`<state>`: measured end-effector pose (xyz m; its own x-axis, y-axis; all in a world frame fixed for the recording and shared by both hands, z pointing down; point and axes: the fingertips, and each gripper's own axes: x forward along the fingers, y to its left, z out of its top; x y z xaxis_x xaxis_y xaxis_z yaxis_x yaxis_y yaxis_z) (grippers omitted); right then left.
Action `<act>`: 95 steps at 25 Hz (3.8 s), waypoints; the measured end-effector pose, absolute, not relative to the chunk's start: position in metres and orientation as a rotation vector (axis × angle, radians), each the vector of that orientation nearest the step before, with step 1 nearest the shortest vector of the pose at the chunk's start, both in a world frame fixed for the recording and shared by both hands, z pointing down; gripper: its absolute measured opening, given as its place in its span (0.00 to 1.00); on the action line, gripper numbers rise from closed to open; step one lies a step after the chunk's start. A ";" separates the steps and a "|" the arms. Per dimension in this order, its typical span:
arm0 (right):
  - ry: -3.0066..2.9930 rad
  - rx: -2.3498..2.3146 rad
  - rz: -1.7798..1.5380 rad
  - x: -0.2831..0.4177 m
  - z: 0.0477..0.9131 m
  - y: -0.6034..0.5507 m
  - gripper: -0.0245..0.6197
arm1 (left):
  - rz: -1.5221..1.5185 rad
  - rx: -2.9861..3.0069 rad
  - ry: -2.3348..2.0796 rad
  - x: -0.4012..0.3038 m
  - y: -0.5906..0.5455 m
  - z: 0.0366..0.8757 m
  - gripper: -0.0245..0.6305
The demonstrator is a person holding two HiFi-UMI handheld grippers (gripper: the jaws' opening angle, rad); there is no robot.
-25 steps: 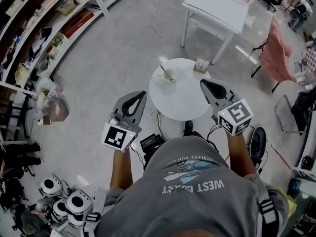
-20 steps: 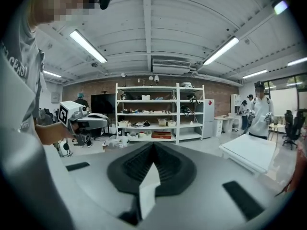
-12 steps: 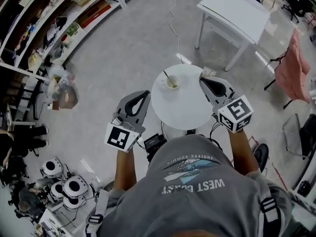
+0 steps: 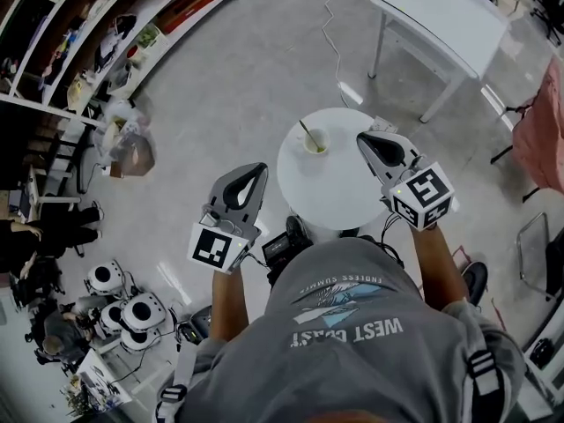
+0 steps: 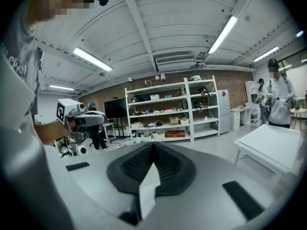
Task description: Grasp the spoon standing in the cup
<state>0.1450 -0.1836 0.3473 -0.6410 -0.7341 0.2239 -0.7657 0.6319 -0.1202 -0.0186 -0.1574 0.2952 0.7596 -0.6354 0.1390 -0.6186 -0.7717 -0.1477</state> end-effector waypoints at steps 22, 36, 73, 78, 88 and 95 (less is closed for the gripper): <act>-2.515 1.391 0.446 0.144 0.391 -0.228 0.04 | -0.284 -2.998 0.872 -0.025 -0.230 0.342 0.04; -2.472 1.324 0.550 0.130 0.466 -0.274 0.04 | -0.391 -3.024 0.937 -0.044 -0.253 0.391 0.04; -2.256 1.022 0.764 0.061 0.693 -0.330 0.05 | -0.526 -3.118 1.070 -0.080 -0.271 0.496 0.04; -2.213 0.984 0.766 0.054 0.709 -0.336 0.05 | -0.484 -3.151 1.082 -0.080 -0.272 0.500 0.04; -2.137 0.959 0.746 0.052 0.729 -0.353 0.20 | -0.545 -3.139 1.131 -0.089 -0.278 0.512 0.04; -2.087 0.941 0.733 0.050 0.738 -0.355 0.20 | -0.495 -3.149 1.109 -0.087 -0.277 0.507 0.04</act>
<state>0.0501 -0.3552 0.7385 -0.4734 -0.3859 0.7918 -0.7964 0.5716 -0.1975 -0.0874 -0.2771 0.5072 0.7447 -0.5708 0.3459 -0.6386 -0.7600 0.1206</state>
